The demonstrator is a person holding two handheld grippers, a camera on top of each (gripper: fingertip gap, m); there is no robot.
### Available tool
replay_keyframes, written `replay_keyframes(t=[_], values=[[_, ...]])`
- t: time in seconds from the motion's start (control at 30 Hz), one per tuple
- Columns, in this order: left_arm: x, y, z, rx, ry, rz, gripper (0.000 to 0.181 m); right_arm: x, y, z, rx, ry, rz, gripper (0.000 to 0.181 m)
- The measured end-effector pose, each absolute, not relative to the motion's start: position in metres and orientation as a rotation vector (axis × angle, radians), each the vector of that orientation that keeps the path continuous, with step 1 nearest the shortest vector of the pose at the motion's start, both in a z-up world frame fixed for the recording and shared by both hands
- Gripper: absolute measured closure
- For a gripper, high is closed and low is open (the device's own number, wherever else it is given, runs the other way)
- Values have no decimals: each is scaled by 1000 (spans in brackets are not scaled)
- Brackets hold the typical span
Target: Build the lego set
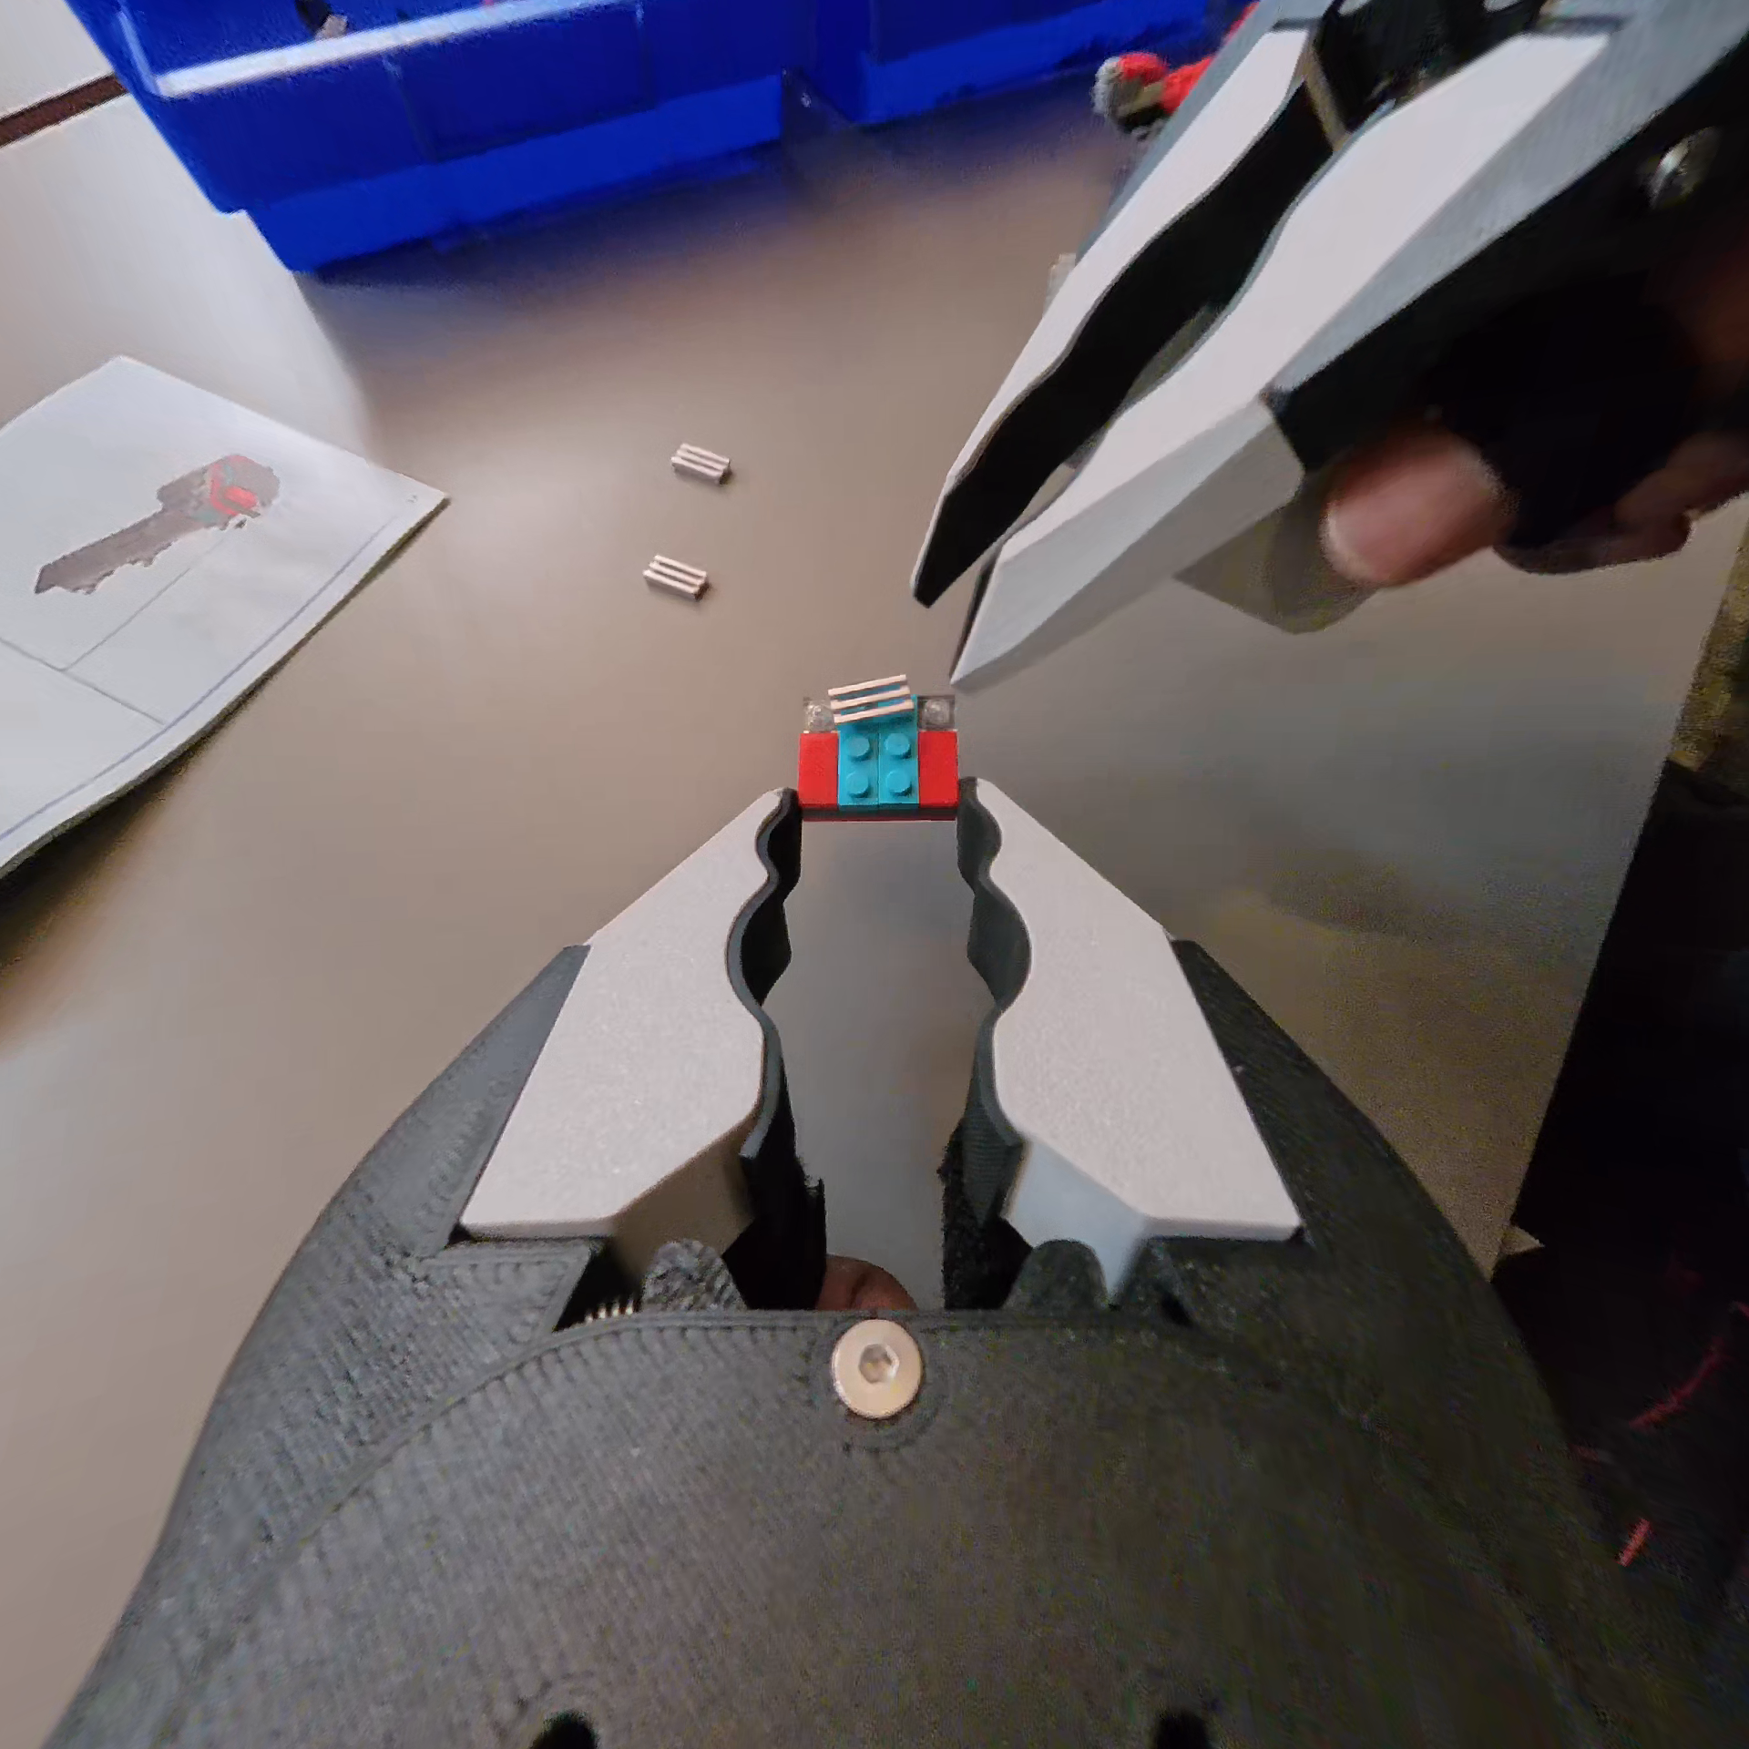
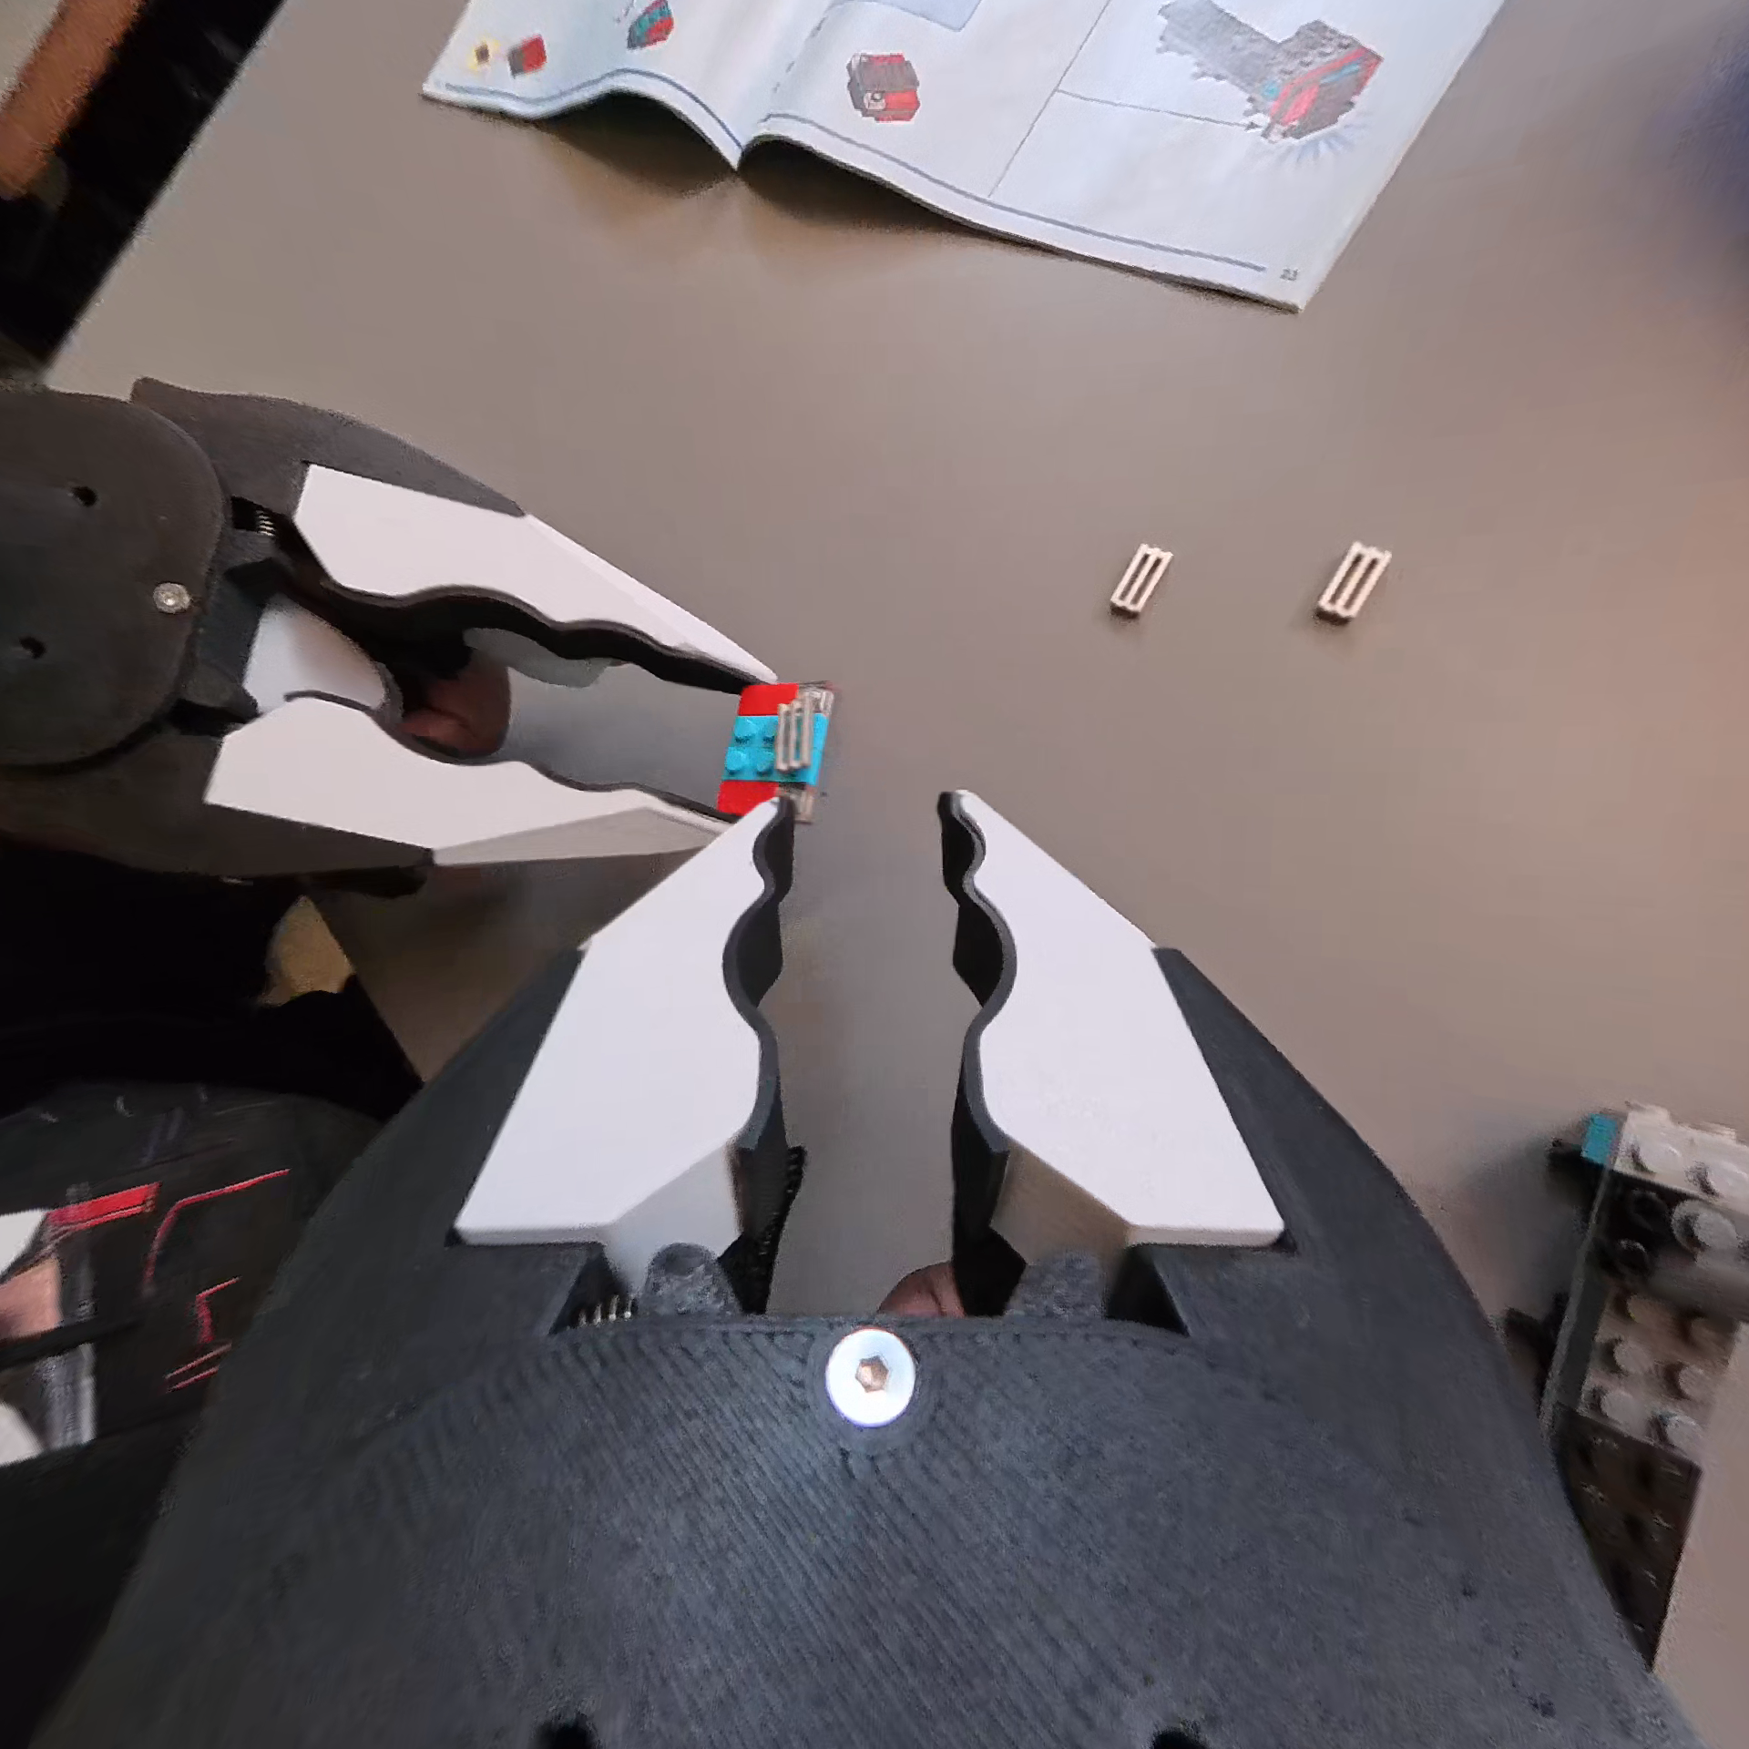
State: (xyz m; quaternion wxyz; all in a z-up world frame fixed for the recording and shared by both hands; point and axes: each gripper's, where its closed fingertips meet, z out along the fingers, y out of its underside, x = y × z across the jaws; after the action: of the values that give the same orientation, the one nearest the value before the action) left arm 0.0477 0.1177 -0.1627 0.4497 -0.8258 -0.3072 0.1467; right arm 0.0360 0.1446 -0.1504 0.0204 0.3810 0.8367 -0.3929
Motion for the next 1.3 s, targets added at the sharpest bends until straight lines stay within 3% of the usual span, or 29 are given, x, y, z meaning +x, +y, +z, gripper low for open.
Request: replay_keyframes(t=[0.33, 1.3], values=[[59, 111, -159, -2078, -583, 345, 147, 41, 134, -133, 1262, 2077, -1367, 133], [61, 104, -148, -2035, -552, 370, 147, 42, 113, -148, 1250, 1872, -1335, 146]])
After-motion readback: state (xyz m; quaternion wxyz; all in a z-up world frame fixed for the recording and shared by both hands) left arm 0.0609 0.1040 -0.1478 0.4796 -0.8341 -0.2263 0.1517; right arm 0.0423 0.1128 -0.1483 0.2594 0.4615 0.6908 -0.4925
